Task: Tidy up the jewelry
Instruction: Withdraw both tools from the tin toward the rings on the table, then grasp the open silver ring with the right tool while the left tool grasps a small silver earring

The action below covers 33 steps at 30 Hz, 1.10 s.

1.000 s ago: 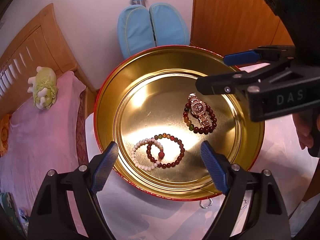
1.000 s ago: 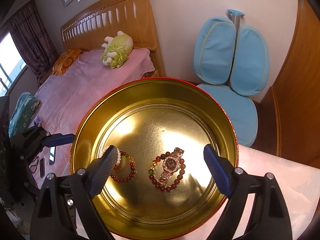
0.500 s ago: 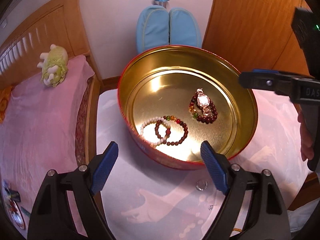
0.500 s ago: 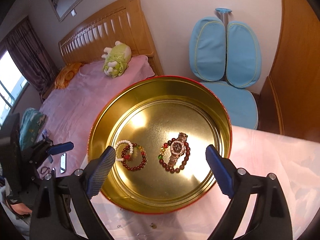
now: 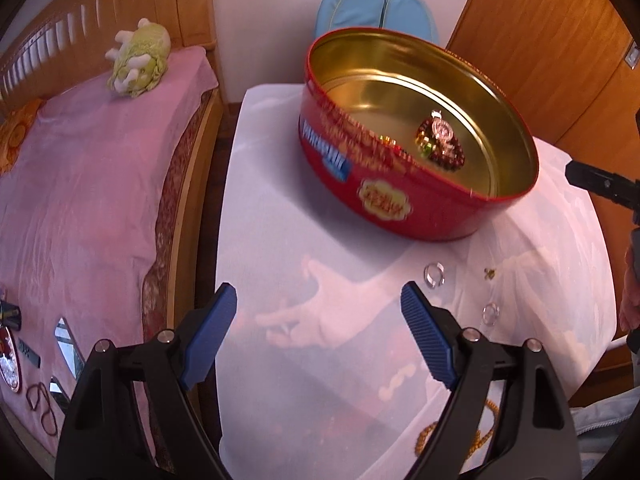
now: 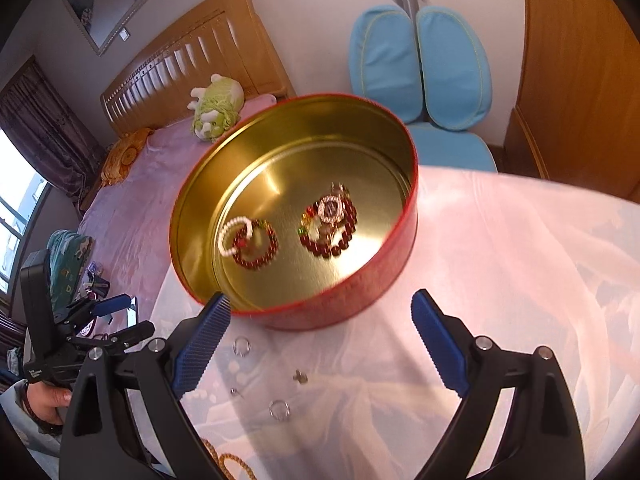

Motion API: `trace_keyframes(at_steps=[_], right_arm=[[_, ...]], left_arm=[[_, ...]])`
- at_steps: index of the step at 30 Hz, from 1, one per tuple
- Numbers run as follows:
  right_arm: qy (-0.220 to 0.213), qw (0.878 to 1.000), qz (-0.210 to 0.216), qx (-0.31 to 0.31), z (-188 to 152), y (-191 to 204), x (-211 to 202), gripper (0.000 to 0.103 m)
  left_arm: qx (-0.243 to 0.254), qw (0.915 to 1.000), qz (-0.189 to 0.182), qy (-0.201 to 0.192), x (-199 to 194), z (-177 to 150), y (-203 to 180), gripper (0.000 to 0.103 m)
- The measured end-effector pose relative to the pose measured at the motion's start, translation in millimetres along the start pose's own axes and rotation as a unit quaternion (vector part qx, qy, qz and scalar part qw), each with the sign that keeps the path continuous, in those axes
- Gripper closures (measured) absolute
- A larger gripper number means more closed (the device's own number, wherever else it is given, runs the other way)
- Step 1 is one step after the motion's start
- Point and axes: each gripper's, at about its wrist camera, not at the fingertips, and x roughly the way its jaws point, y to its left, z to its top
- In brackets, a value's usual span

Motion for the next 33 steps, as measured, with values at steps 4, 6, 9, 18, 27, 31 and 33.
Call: trace_keyframes(at_steps=[4, 6, 9, 18, 27, 31, 33], right_arm=[[0.018, 1.000, -0.004, -0.002, -19.8, -1.4, -1.2, 0.011], [0.027, 1.000, -0.007, -0.006, -26.6, -0.3, -0.6, 0.011], [0.041, 0.999, -0.007, -0.011, -37.6, 2.2, 1.3, 0.011], [0.076, 0.995, 0.003, -0.065, -71.7, 18.1, 9.1, 0.011], [0.083, 0.988, 0.000, -0.129, -105.3, 39.2, 30.1, 0.011], [0.072, 0.986, -0.011, -0.152, -110.8, 43.9, 39.5, 0.017], [0.073, 0.984, -0.016, -0.158, -112.1, 44.5, 45.3, 0.022]], left_arm=[[0.004, 0.9999, 0.000, 0.011, -0.1, -18.7, -1.3, 0.021], [0.009, 0.9998, -0.007, 0.015, -0.8, -29.0, -3.4, 0.021], [0.024, 0.9993, -0.019, 0.022, -1.3, -43.2, -11.5, 0.021], [0.062, 0.9963, -0.042, 0.043, 14.8, -64.9, -44.7, 0.021], [0.155, 0.9868, -0.048, -0.005, 35.5, -55.6, -83.2, 0.021], [0.183, 0.9820, -0.048, -0.005, 48.6, -54.3, -87.2, 0.021], [0.186, 0.9814, -0.049, -0.003, 51.6, -52.7, -86.1, 0.021]])
